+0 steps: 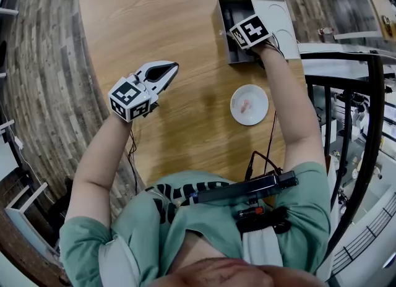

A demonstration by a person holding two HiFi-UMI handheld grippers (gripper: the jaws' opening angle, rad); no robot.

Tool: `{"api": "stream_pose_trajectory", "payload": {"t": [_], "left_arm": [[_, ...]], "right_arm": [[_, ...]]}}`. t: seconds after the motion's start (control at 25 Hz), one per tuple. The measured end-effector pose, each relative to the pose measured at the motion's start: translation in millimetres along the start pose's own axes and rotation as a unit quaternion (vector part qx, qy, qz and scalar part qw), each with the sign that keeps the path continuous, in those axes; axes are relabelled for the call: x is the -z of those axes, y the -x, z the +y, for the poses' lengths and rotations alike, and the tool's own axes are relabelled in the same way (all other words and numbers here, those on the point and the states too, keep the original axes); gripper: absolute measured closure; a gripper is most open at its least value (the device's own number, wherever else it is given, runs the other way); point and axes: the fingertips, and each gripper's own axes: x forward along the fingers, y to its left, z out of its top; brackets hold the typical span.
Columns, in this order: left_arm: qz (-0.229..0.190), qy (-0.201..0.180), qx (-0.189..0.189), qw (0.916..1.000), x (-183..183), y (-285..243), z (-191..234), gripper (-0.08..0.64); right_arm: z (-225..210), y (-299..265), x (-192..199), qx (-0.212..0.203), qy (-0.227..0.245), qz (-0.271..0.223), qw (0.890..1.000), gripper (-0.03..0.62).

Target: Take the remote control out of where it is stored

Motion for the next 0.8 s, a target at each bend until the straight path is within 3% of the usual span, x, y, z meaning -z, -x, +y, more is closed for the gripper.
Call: {"api": "stream_pose_trajectory", "payload": {"t": [0.44, 0.64, 0.8], "left_arm": [[-0.001, 0.003, -0.006, 1.0000, 8.8, 8.9, 2.8, 0.565], [-0.010, 0.007, -0.007, 0.9999, 7.9, 15.3, 3.9, 0.565], [-0.013, 0.010, -0.011, 0.9998, 7.4, 18.5, 5.6, 0.566]], "right_arm": [[-5.1, -19.1, 14.4, 0.003, -0.125, 0.086, 0.988, 0.368], [-4.2, -23.9, 18.3, -0.040, -0.217, 0.067, 0.973, 0.368], [-4.7, -23.8, 17.3, -0.036, -0.219, 0.039, 0.974, 0.368]]}}
